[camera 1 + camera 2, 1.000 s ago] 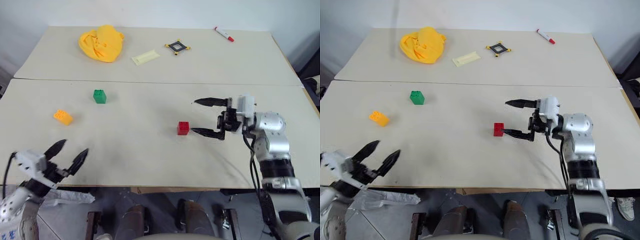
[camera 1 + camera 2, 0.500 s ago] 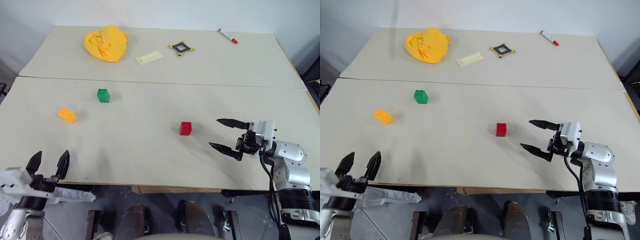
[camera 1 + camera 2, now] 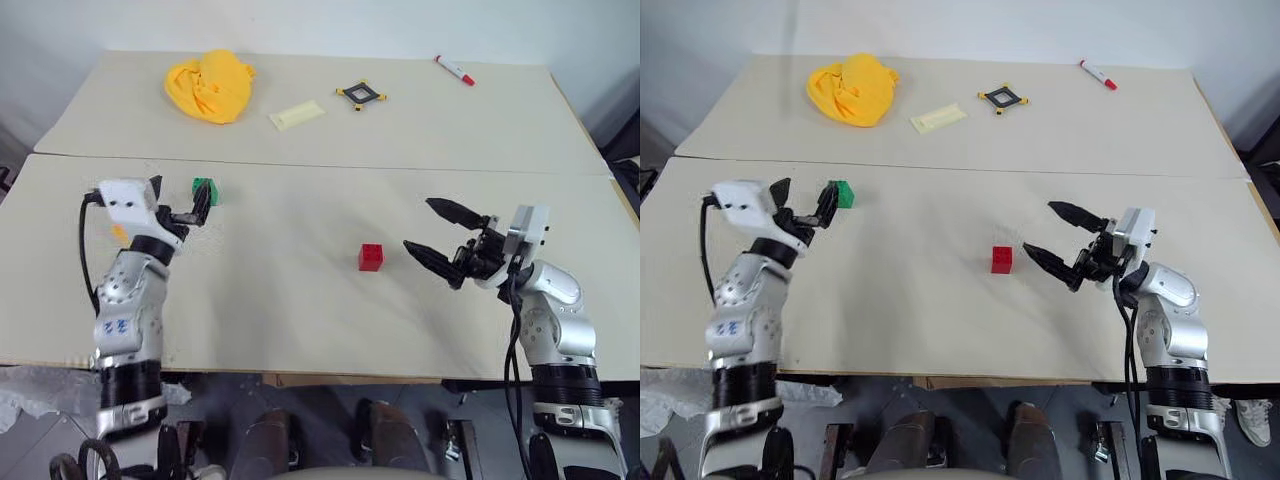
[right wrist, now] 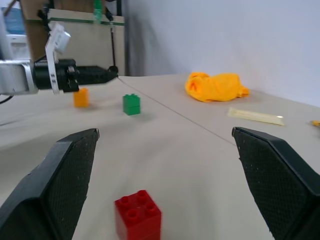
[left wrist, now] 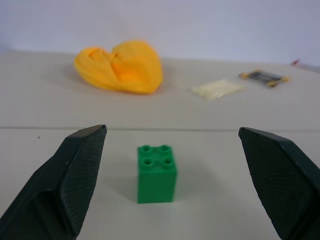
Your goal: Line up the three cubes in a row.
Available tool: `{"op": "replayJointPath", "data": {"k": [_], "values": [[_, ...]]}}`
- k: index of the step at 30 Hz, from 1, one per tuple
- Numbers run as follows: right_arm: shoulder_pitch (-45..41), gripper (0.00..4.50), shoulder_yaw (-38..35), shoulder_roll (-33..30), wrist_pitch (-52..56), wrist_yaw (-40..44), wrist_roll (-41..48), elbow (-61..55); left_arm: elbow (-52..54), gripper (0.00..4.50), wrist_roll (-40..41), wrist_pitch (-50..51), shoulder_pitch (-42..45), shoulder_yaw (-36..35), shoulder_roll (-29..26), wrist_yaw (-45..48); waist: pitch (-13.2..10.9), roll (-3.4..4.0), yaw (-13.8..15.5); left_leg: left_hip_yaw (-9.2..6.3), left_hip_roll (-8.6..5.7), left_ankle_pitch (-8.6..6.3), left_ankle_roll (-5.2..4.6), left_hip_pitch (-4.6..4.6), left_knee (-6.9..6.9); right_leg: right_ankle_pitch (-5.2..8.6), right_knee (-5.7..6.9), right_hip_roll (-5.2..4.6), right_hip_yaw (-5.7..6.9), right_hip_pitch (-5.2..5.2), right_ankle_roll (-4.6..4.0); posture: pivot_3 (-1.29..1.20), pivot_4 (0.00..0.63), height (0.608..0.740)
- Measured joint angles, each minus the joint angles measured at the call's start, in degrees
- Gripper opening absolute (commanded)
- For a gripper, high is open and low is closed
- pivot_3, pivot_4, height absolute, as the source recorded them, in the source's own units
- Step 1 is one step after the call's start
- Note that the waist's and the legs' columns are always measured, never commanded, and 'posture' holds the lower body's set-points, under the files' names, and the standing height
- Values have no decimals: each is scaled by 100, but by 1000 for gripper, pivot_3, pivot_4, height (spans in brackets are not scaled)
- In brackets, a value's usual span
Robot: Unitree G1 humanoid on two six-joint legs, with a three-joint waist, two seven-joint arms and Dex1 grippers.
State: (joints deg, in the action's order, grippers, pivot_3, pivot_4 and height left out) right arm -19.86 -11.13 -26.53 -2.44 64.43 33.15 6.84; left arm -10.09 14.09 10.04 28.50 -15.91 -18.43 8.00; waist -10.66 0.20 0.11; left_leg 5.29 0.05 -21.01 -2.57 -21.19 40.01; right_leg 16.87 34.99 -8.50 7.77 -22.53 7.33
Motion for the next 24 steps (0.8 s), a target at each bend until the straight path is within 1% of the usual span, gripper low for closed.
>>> {"op": "replayJointPath", "data": {"k": [4, 8, 11, 15, 18, 19, 20, 22, 24], "values": [[144, 4465, 1, 107, -15, -165, -5, -149, -995, 4500, -217, -295, 637, 137, 93, -145, 0, -3, 6, 0, -1, 0, -1, -2, 1, -1, -2, -2, 0, 1, 2, 0, 150, 740], [389, 4465, 8, 148, -111, -223, -45, -270, -1749, 4500, -293, -439, 947, 142, 199, -222, 0, -4, 3, 1, -1, 1, -2, -1, 2, -1, -2, -2, -1, 2, 2, 0, 150, 740], [475, 4500, 27, 200, -132, -278, -55, -342, -2015, 3897, -369, -419, 1032, 166, 223, -381, -1, -4, -1, 0, 0, 1, -2, -1, 3, -1, -1, -2, -1, 1, 3, 0, 150, 740], [478, 4500, 26, 200, -176, -370, -77, -389, -2012, 2641, -351, -361, 1021, 145, 224, -421, -1, -4, -9, 0, 2, 1, -1, 0, 3, -1, 0, -1, -1, 1, 3, 0, 150, 740], [521, 4500, 25, 200, -247, -395, -116, -391, -1986, 1710, -259, -373, 946, 142, 215, -104, -1, -4, -9, 1, 1, 1, -1, 0, 3, -1, 0, -2, -2, 1, 3, 0, 150, 740], [553, 4500, 23, 199, -254, -401, -117, -396, -1936, 1478, -96, -378, 888, 115, 196, 197, 0, -4, -8, 0, 0, 1, -1, 0, 4, -1, 0, -2, -2, 1, 3, 0, 150, 740], [590, 4500, 25, 199, -252, -402, -117, -421, -1866, 1481, 71, -358, 815, 107, 173, 529, 0, -4, -2, -1, 0, 1, -1, 0, 4, -1, 1, -2, -2, 1, 3, 0, 150, 740], [724, 4500, 24, 194, -235, -406, -115, -538, -1552, 1481, 537, -272, 545, 127, 129, 1502, -1, -4, -2, -1, -1, 1, -1, -1, 4, -1, 1, -3, -2, 2, 3, 0, 150, 740], [831, 4500, 23, 183, -194, -418, -106, -649, -1290, 1481, 794, -239, 335, 266, -69, 2349, -1, -4, -17, 0, 0, 1, -1, -1, 5, -1, -2, -2, -3, 1, 3, 0, 150, 740]]}}
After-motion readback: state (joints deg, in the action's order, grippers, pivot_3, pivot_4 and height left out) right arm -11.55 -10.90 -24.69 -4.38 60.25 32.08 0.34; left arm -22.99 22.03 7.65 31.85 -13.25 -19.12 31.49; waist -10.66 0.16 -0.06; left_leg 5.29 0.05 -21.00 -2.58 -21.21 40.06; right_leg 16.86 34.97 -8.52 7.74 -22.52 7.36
